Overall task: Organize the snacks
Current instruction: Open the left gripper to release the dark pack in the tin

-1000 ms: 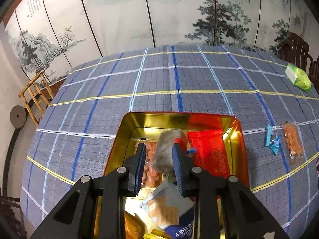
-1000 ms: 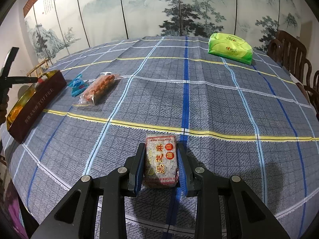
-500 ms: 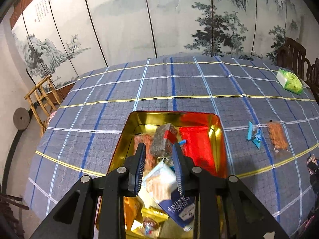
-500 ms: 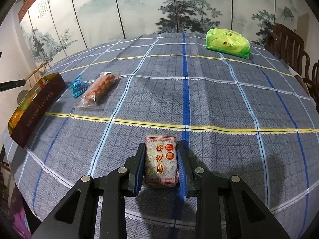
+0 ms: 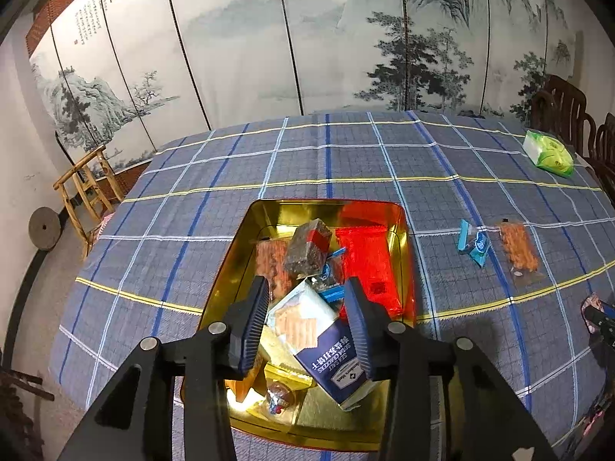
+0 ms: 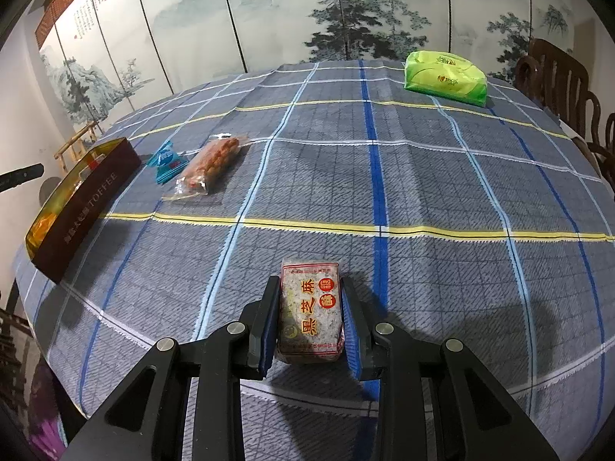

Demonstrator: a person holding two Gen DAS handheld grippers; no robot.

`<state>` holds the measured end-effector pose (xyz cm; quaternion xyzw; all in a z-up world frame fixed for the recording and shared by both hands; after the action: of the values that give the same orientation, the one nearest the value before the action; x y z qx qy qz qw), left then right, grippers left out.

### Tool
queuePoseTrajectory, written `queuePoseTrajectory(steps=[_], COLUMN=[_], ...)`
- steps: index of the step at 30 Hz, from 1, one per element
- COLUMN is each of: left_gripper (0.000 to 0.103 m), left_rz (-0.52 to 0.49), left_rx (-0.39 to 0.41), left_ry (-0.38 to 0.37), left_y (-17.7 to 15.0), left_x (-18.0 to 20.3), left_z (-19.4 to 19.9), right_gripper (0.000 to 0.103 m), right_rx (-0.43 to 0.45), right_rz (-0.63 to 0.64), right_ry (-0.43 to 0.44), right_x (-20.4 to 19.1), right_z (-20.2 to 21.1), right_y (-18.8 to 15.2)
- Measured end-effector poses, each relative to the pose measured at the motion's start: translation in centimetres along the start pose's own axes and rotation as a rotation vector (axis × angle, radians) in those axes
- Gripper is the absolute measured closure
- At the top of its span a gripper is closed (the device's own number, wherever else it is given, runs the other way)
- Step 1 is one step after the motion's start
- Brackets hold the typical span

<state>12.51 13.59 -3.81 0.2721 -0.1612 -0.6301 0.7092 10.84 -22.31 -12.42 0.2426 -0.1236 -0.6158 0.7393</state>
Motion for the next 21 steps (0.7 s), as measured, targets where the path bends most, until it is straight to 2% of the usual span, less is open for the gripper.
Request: queuePoseTrajectory(steps=[5, 9, 21], left_gripper=[0.061, 0.047, 0.046], left_rz=[0.010, 0.023, 0.045], left_rx=[0.000, 0.009, 0.009], left_ry=[0.006, 0.027, 0.016], left_y=[-0.5, -1.3, -3.3], left_x=[-0.5, -1.2, -2.6], left_z=[-0.1, 0.2, 1.0], right_gripper=[0.073, 0.073, 0.079], right_rx=[-0.001, 0.005, 0.016], right_rz=[0.016, 0.029, 0.065], right_ry=[0.004, 0.012, 0.013], right_x=[-1.0, -2.1, -4.7], right_z=[0.4, 0.9, 1.6], right_y=[-0.1, 0.2, 1.4])
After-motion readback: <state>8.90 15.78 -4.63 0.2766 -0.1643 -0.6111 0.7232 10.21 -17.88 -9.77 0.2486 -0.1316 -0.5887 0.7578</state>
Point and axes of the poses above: each gripper's, at about its wrist camera, not at the fingertips, and z roughly against the way its jaws point, x to its right, y to its top, the point moved 8 cm from there along -z, roughly the way its jaws point, and after that the axes turned 12 degrees about -x, right-handed, at the moved point
